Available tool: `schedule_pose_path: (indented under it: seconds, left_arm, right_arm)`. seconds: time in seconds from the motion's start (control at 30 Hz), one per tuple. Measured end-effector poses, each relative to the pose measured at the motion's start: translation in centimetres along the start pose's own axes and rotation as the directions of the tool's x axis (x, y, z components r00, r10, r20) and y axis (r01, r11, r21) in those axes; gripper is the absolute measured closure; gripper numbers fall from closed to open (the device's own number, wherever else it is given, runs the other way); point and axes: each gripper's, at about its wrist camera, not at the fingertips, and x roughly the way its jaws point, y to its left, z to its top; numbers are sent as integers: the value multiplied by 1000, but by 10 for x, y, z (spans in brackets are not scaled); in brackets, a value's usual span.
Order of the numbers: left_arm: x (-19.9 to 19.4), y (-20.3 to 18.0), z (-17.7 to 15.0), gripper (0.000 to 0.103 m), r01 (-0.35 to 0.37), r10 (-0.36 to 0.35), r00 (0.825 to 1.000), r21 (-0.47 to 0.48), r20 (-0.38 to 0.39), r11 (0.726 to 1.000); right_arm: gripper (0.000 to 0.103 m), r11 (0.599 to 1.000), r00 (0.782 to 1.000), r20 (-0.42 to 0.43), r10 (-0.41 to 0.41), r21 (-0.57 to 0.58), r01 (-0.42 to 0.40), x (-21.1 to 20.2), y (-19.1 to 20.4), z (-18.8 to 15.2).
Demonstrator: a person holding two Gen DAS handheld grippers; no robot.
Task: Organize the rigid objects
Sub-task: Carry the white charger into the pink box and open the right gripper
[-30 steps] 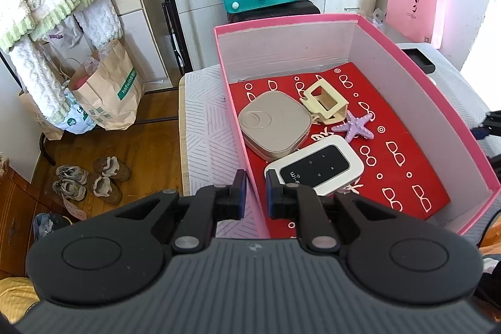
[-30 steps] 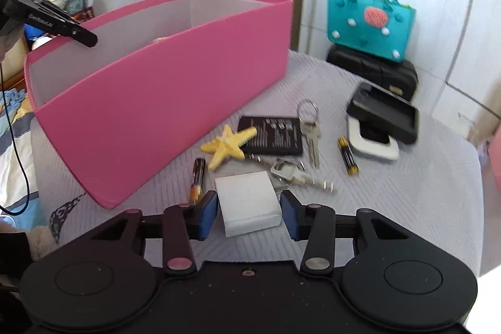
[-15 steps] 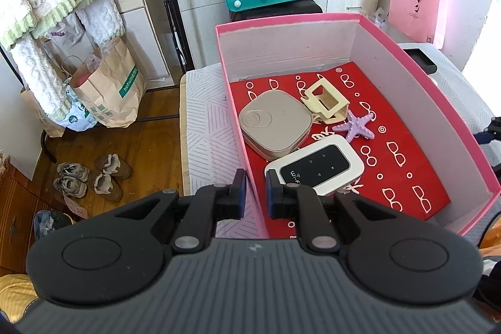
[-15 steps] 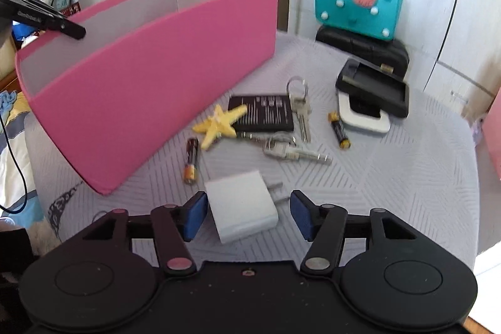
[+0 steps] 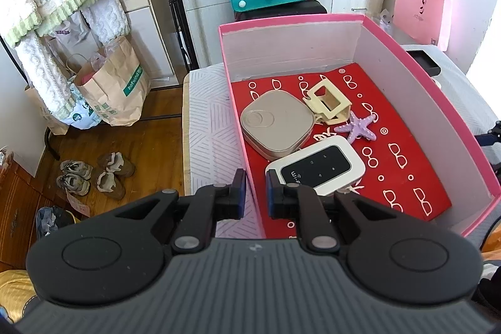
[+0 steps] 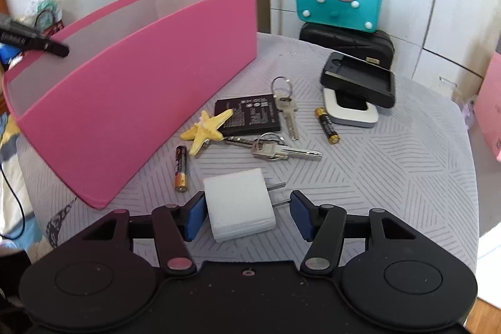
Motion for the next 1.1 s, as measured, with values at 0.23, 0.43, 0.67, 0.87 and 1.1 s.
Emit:
schedule_pose_path:
  seconds: [0.23,0.43,0.67,0.87,1.1]
  left_arm:
    - [0,2,-2,91,15,-15,1000,-3,6,1000]
    - [0,1,-2,91,16,-16,1000,1,5,1000]
    - [1,0,-1,91,23,-23,1000,16,-1,1000]
    - [0,3,0,91,35,-35,999,19,-3,999]
    - [0,7,-1,91,53,-53,999,15,0,998]
  right_arm:
    - [40,999,998,58,10,39,-13,-25,-7,19]
    - [40,995,975,197,104,-24,-101,-60,10,57]
    - [40,951,942,197,272,-204,-233,-50,63,102]
    - [40,878,958,27,285,-408,-250,-1,105,128]
    - [40,805,965,-146,218,-532,-262,36,123,135]
